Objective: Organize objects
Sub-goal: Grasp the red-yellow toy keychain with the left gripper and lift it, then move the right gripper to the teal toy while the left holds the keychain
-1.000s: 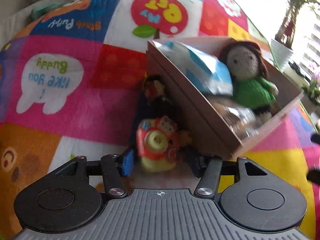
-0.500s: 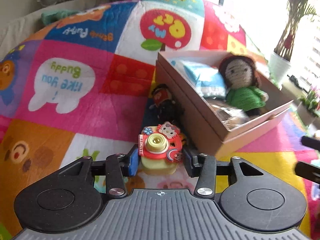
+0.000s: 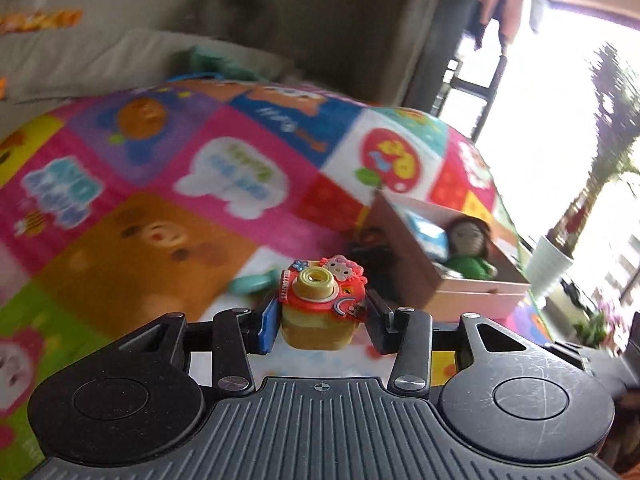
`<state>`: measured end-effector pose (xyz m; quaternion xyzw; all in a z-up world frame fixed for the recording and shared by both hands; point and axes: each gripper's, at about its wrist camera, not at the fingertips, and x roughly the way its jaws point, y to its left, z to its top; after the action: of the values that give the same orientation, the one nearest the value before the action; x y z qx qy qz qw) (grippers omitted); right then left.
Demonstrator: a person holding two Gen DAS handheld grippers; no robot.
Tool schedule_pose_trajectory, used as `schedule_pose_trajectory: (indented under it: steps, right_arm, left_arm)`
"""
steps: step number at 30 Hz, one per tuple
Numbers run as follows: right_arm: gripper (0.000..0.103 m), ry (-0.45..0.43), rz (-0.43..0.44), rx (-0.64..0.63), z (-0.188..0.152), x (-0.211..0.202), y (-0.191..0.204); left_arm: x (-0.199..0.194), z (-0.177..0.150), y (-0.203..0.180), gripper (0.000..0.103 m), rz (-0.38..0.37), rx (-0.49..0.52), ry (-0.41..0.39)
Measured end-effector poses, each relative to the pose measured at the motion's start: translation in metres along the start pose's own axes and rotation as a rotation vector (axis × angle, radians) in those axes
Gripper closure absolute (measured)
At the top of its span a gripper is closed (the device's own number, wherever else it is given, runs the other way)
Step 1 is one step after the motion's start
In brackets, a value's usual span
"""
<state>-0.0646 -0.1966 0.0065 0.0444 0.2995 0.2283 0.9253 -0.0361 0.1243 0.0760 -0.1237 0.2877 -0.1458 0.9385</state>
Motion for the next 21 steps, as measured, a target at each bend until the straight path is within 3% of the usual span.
schedule_pose_trajectory:
  steps: [3,5,8,13,16,21]
  right_arm:
    - [0.000,0.061,0.107,-0.134,0.004,0.023,0.053]
    - [0.000,0.109,0.121,-0.209,0.001,0.044,0.080]
    - [0.000,0.098,-0.014,-0.303,-0.001,0.062,0.093]
    - [0.000,0.022,-0.341,-0.238,0.011,0.052,0.047]
    - [0.000,0.047,-0.398,-0.159,0.012,0.035,0.012]
    - [0.000,0.089,-0.453,-0.059,-0.001,0.013,-0.030]
  left_arm:
    - [-0.005,-0.002,0.011,0.055,0.007,-0.037,-0.004]
    - [-0.009,-0.003,0.013,0.055,-0.013,-0.052,-0.011]
    - [-0.015,-0.004,0.007,0.055,-0.063,-0.045,-0.029]
    - [0.004,-0.014,-0.018,0.055,-0.138,0.016,-0.003]
    - [0.025,-0.033,-0.034,0.054,-0.129,0.075,0.074]
    - [0.020,-0.055,-0.038,0.055,-0.100,0.129,0.115]
